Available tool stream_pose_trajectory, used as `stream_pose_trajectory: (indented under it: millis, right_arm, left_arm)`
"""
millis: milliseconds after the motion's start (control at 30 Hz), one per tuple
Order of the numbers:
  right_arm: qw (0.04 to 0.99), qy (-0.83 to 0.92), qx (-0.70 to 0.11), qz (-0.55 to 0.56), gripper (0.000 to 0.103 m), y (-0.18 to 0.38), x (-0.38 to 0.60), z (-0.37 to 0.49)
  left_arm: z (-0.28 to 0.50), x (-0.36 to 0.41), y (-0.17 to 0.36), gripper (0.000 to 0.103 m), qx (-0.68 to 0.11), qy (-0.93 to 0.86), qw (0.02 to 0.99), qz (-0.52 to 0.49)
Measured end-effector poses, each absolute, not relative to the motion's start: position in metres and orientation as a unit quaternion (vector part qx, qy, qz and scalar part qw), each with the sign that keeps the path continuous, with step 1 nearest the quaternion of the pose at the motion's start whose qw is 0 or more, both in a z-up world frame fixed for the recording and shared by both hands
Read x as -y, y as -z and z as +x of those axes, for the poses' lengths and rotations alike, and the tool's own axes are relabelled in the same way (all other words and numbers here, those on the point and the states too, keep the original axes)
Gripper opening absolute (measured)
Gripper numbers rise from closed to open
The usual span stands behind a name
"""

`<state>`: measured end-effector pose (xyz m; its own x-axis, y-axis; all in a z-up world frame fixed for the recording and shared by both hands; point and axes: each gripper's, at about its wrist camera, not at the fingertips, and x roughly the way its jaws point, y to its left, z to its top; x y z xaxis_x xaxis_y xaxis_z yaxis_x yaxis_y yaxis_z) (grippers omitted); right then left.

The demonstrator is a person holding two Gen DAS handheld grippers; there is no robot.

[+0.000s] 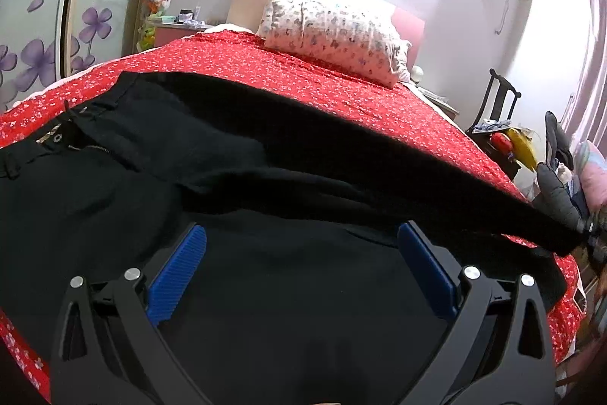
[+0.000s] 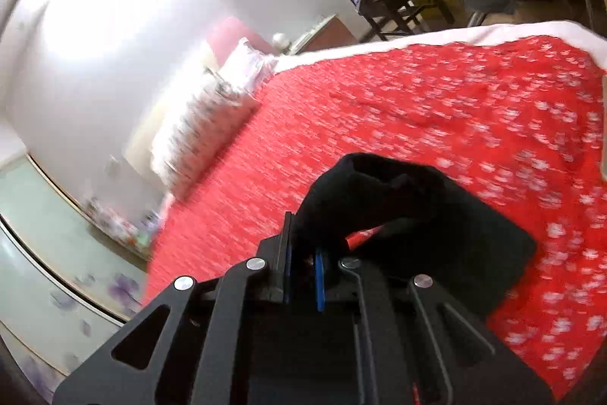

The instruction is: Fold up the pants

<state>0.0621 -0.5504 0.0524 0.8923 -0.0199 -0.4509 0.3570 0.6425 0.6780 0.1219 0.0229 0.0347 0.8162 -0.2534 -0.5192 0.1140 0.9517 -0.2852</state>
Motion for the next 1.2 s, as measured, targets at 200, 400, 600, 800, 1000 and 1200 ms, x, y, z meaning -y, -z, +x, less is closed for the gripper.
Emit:
stream_pose_trajectory:
  millis: [200,400,600,800,1000,1200]
  right_arm:
    - [0.831,0.14,-0.282,0.458,0.009,0.024,0.542,0.04]
    - [0.811,0.159,-0.313,0.468,0.038,0.001,0.533,0.026]
    - [0.829,0.05,-0.264,0.489,0.051,-0.02,0.475,0.038]
    - [0.775,-0.061,-0.308,0.549,0.04,0.006,0.404,0.107]
    - [0.749,-0.01,-0.336,0.571,0.037,0.033,0.378,0.148]
    - [0.742,0.036,-0.327,0.584,0.031,0.042,0.376,0.159]
  left_arm:
    - [0.119,-0.025,-0.037,0.101,-0.282,0.107,0.943,-0.138]
    - [0.122,-0.031,-0.034,0.101,-0.297,0.111,0.935,-0.159]
    - [0.131,-0.046,-0.026,0.101,-0.325,0.126,0.91,-0.224]
    - [0.133,-0.062,-0.02,0.101,-0.327,0.128,0.892,-0.285]
    - [0.132,-0.071,-0.021,0.101,-0.318,0.112,0.901,-0.273]
    - [0.136,-0.079,-0.017,0.101,-0.326,0.101,0.894,-0.291]
